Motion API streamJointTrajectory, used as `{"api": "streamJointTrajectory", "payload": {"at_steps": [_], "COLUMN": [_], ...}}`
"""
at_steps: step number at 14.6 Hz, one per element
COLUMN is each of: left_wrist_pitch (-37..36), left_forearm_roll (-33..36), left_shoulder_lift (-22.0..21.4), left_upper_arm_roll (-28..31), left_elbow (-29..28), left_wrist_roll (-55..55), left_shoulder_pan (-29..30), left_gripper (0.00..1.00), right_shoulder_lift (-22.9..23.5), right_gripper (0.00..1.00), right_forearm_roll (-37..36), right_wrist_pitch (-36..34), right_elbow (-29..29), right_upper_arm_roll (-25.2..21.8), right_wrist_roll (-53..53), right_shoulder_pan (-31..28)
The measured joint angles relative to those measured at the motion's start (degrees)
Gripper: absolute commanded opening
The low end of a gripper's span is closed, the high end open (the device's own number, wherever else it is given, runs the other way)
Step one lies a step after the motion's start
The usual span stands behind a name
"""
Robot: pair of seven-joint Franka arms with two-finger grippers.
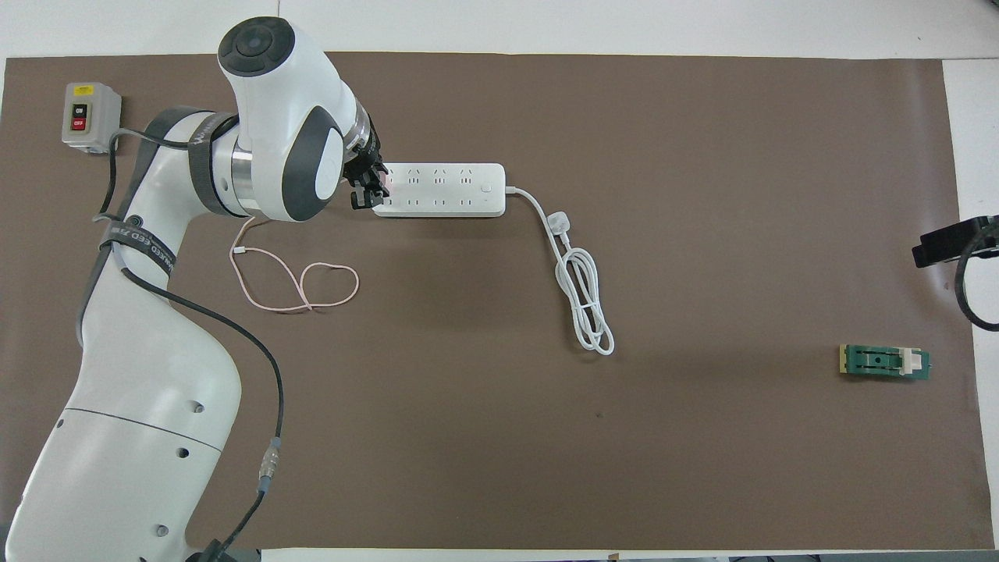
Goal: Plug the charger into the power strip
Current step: 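Bring the pink charger with the left gripper to the strip's end socket, then push the pink charger into the power strip socket with the left gripper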
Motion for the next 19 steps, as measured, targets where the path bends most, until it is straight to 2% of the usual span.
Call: {"api": "streamJointTrajectory", "payload": {"at_steps": [19], "left_wrist_pitch": [2.99], "left_forearm_roll": [0.14], "left_shoulder_lift": [-2.2], "left_upper_arm_roll": [0.11], "left_elbow": [-4.8], "left_wrist_roll": [0.65], "left_shoulder_pan": [-1.29], "left_gripper": [0.0], "right_shoulder_lift": [0.01], "right_gripper": [1.0], "right_forearm_roll": [0.01], "right_wrist_pitch": [0.02], "right_elbow": [0.0], "right_upper_arm_roll": [0.48], "right_wrist_roll": [0.0], "right_shoulder_pan": [-0.78]}}
